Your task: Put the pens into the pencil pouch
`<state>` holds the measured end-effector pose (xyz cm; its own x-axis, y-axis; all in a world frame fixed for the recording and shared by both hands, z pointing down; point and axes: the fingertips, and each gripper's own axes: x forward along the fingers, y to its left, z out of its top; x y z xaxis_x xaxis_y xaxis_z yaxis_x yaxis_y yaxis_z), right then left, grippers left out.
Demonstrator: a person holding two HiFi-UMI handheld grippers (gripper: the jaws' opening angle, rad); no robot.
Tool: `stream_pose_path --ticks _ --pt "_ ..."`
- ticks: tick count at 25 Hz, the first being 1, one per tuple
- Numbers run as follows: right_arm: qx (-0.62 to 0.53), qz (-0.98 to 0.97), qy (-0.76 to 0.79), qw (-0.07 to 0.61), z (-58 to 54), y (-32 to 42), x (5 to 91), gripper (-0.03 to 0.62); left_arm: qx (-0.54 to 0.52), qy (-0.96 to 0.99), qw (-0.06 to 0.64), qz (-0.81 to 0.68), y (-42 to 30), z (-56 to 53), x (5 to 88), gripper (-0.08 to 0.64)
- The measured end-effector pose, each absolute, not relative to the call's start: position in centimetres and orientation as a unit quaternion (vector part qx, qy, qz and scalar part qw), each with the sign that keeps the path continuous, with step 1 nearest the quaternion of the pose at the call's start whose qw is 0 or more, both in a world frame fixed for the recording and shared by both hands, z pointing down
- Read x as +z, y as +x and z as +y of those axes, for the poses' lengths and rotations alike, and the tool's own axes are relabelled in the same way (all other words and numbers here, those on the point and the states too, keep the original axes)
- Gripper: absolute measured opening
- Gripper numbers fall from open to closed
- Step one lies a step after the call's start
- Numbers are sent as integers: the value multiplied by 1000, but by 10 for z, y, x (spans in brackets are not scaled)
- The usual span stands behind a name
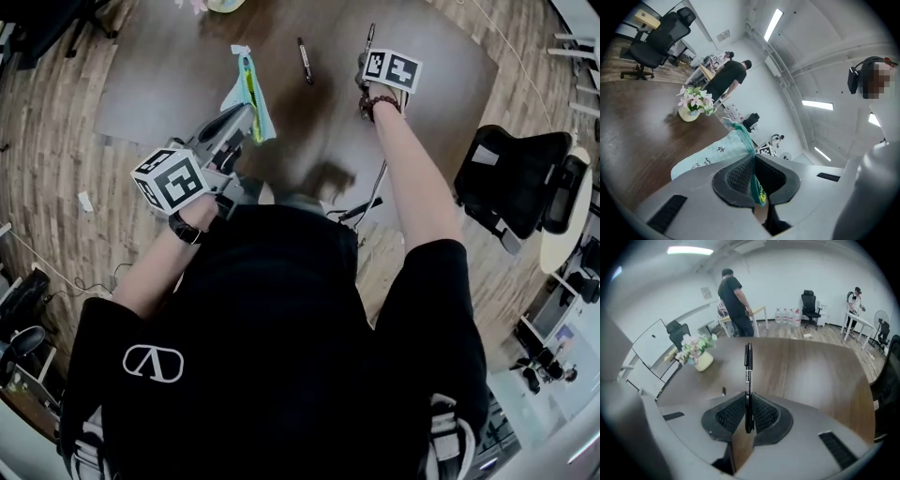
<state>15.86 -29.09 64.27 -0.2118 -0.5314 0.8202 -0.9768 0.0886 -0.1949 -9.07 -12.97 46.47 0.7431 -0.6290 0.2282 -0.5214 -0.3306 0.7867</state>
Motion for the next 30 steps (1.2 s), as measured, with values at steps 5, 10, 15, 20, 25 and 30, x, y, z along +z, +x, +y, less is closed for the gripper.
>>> stream_pose_path --ticks 5,10,15,20,25,30 --pt "296 -738 573 198 -278 149 538 43 -66 817 458 -344 -88 -131 455 15" --pt "196 -791 576 60 -242 141 446 43 -70 824 454 -332 -83 -133 446 15" --pt "87 -801 592 -19 -202 158 392 43 -72 832 450 -318 -60 -138 437 15" --pt "71 -806 587 -32 -187 162 383 43 -72 836 448 -308 -43 -142 429 15" --pt "90 -829 544 -97 -172 126 354 43 -69 840 445 -304 -37 -141 424 15" --pt "107 -864 470 -142 -158 63 326 43 -71 843 442 -297 -31 -139 418 15"
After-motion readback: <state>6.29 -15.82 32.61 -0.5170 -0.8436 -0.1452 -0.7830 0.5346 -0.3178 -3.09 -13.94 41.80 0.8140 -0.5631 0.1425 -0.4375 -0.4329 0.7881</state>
